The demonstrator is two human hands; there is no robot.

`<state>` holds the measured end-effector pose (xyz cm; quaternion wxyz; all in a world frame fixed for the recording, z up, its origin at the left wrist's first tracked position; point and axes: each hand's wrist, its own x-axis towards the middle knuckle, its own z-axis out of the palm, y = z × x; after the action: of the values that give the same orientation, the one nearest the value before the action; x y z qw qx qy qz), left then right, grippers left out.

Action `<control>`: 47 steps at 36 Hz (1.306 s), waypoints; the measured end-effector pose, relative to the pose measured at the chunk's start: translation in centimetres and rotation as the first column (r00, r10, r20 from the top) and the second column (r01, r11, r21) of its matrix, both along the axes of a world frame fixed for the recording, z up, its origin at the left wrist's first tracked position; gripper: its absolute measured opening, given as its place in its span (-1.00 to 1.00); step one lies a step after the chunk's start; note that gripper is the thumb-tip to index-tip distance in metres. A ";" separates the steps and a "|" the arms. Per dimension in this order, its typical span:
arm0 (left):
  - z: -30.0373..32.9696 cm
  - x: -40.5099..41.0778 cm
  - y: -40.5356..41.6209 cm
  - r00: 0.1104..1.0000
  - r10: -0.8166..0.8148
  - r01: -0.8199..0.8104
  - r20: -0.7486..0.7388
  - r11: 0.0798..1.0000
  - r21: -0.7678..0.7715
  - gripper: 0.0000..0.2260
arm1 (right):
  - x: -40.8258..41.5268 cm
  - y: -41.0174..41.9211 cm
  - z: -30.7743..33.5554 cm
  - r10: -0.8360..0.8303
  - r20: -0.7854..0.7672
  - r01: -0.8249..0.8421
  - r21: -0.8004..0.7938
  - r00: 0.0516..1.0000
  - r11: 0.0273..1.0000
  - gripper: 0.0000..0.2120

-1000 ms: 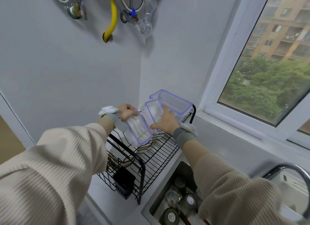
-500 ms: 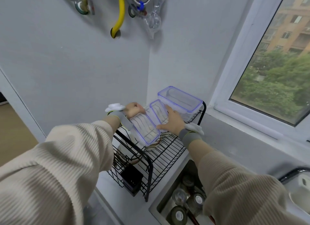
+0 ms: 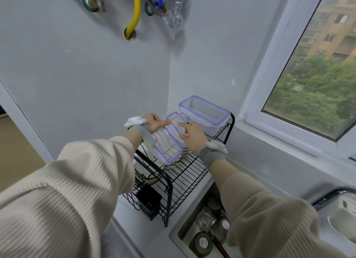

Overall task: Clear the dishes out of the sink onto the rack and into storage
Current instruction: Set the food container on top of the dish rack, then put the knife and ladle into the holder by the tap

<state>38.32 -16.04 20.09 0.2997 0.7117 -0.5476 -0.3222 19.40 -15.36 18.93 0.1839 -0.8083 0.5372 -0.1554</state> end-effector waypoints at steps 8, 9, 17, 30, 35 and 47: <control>-0.9 1.1 -0.4 0.999 -0.008 0.012 0.042 0.996 -0.087 -0.62 | 1.1 1.1 -0.1 0.041 -0.085 -0.045 -0.046 0.995 0.998 -0.49; -1.0 1.2 -0.3 1.000 -0.006 0.009 0.025 0.994 -0.105 -0.63 | 1.1 1.1 -0.2 0.046 -0.083 -0.050 -0.051 0.995 0.997 -0.49; -1.9 1.1 -0.7 0.997 0.052 -0.037 0.051 0.964 -0.262 -0.70 | 1.0 1.8 -0.6 0.035 -0.040 -0.038 -0.078 0.999 0.996 -0.55; -0.4 -1.8 -1.1 0.995 0.096 -0.075 0.020 0.875 -0.479 -0.75 | -2.0 3.1 -1.1 -0.118 0.045 0.121 -0.067 0.992 0.990 -0.66; 0.9 -5.8 -0.7 0.994 0.095 -0.051 0.050 0.830 -0.556 -0.70 | -4.1 3.4 -2.1 -0.217 0.052 0.221 -0.095 0.975 0.971 -0.69; 0.0 -18.0 0.9 0.975 -0.177 0.221 0.137 0.853 -0.472 -0.73 | -11.8 6.0 -5.0 -0.397 0.090 0.406 -0.127 0.913 0.905 -0.73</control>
<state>20.28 -15.14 20.09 0.4086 0.5670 -0.6941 -0.1723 7.64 -9.34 13.96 0.1062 -0.6862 0.6737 -0.2528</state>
